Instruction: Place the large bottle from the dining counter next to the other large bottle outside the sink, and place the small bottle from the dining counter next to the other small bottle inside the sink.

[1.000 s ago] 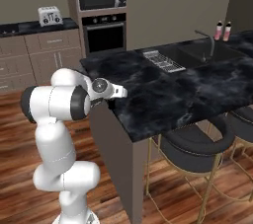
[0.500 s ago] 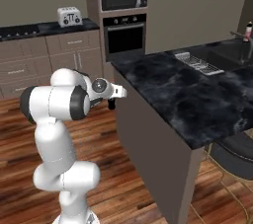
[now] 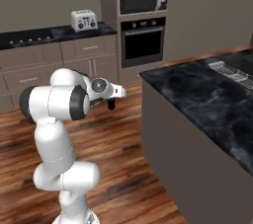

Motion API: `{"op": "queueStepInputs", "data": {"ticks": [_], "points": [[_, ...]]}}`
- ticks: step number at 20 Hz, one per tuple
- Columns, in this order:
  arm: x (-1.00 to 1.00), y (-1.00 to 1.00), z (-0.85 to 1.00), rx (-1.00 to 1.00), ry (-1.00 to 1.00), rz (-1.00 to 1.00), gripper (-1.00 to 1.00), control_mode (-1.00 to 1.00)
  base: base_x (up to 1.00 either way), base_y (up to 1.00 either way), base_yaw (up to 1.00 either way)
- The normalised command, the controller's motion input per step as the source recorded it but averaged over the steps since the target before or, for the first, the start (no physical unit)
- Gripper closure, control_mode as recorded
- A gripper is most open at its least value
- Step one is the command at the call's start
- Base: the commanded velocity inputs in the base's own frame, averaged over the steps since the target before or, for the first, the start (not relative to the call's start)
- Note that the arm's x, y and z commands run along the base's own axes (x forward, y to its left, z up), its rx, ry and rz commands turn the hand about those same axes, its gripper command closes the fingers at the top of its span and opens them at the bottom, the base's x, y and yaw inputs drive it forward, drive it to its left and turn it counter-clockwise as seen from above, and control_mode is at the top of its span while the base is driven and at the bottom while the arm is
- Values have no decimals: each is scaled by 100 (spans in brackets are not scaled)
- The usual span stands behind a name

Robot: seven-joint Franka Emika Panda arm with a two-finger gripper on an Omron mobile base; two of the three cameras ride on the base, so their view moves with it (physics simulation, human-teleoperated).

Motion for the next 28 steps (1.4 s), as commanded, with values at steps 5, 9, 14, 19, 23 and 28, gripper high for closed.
{"op": "queueStepInputs", "data": {"ticks": [5,9,14,19,23,28], "points": [[0,0,0,0,0,0,100,100,54,89,-11],[0,0,0,0,0,0,100,100,43,85,-20],[0,0,0,0,0,0,100,100,37,70,-28],[0,0,0,0,0,0,100,100,36,62,-37],[0,0,0,0,0,0,100,100,38,62,-34],[0,0,0,0,0,0,100,100,48,86,-25]]}}
